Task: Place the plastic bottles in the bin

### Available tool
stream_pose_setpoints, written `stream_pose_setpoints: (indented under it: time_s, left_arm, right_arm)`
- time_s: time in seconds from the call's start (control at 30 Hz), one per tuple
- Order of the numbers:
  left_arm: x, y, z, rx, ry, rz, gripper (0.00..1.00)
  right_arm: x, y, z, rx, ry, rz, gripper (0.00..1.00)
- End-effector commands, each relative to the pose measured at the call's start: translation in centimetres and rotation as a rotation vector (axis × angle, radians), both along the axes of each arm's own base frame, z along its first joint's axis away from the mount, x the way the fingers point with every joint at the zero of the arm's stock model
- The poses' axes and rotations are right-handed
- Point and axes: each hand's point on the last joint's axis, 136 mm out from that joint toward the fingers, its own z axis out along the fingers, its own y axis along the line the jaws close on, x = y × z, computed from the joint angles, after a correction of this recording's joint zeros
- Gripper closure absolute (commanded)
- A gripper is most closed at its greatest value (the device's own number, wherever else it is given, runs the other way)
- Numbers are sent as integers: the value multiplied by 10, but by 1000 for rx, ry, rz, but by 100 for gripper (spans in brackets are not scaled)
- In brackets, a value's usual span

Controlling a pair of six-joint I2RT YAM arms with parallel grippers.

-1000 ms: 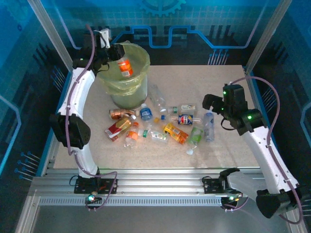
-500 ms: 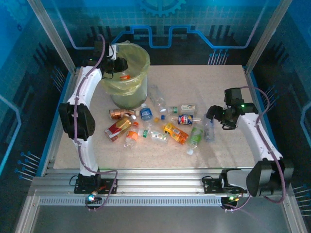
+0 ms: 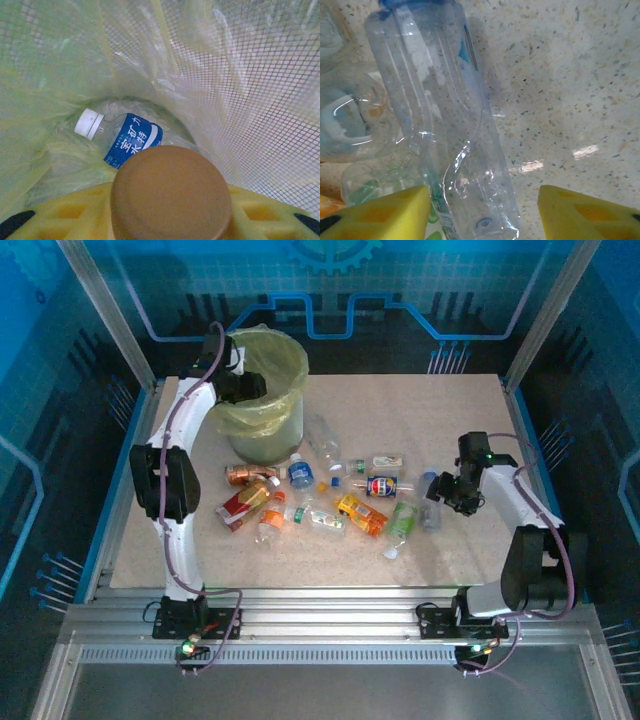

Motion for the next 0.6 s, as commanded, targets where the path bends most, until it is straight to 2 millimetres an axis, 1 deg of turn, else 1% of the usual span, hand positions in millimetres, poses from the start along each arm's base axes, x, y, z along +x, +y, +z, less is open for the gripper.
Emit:
stream_pose_setpoints:
  time_s: [0.0, 0.07, 0.17, 0.27, 0.37, 0.57]
  left_arm:
    - [2, 9, 12, 29, -22, 12, 43]
    - [2, 10, 16, 33, -28, 18, 34]
    - [0, 11, 25, 30, -43, 29, 26]
    - [-2, 12, 40, 20, -68, 41, 19]
    - [-6, 12, 57, 8, -97, 53, 16]
    - [-22, 9, 100, -27, -182, 61, 12]
  right_arm:
    - [3, 4, -11, 46, 9, 3, 43]
    - [4, 5, -14, 53, 15, 8, 43]
    - [5, 5, -17, 53, 21, 9, 44]
    - [5, 4, -19, 51, 25, 12, 44]
    - [5, 4, -20, 46, 30, 14, 44]
    - [4, 2, -22, 35, 38, 13, 45]
